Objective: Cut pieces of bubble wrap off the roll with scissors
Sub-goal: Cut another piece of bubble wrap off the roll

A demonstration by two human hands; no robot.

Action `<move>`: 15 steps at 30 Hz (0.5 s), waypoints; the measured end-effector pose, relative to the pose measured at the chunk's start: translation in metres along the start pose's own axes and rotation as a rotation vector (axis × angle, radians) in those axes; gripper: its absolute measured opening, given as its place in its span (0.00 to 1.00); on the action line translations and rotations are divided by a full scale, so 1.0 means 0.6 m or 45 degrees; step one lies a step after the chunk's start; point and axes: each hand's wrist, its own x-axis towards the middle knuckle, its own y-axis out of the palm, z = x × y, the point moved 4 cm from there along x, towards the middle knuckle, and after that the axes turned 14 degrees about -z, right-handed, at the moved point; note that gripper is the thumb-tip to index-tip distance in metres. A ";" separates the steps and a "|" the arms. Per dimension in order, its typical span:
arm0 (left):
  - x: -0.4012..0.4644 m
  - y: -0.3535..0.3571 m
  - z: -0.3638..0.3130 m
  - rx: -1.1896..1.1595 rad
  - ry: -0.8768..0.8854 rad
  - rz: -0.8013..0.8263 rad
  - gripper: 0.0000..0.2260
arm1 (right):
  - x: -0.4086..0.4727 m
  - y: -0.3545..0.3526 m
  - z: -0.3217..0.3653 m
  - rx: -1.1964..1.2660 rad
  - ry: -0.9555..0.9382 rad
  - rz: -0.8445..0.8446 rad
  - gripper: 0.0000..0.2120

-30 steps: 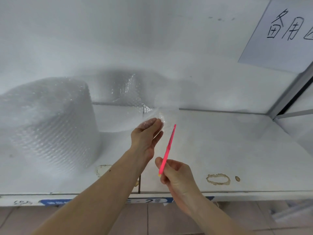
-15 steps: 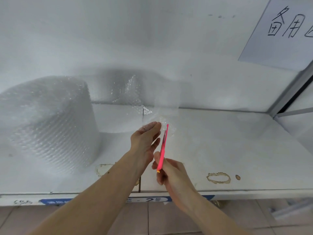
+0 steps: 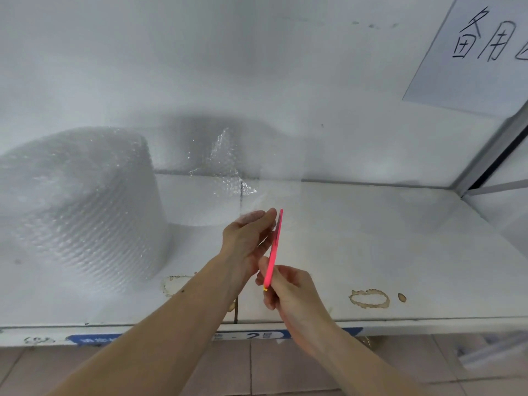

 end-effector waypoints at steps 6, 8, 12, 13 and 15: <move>-0.004 0.000 0.004 -0.033 -0.029 -0.040 0.11 | 0.004 -0.001 0.000 0.016 -0.009 0.015 0.36; -0.004 0.000 0.004 -0.040 -0.032 -0.044 0.10 | 0.004 0.000 -0.001 0.023 -0.014 0.011 0.36; -0.006 -0.001 0.003 -0.053 -0.042 -0.052 0.09 | 0.004 0.000 -0.001 0.045 -0.025 -0.001 0.35; -0.006 -0.001 0.003 -0.056 -0.045 -0.052 0.09 | 0.003 0.000 0.000 0.053 -0.024 0.000 0.35; -0.007 -0.001 0.003 -0.047 -0.039 -0.049 0.11 | 0.002 0.000 0.003 0.071 -0.027 0.007 0.33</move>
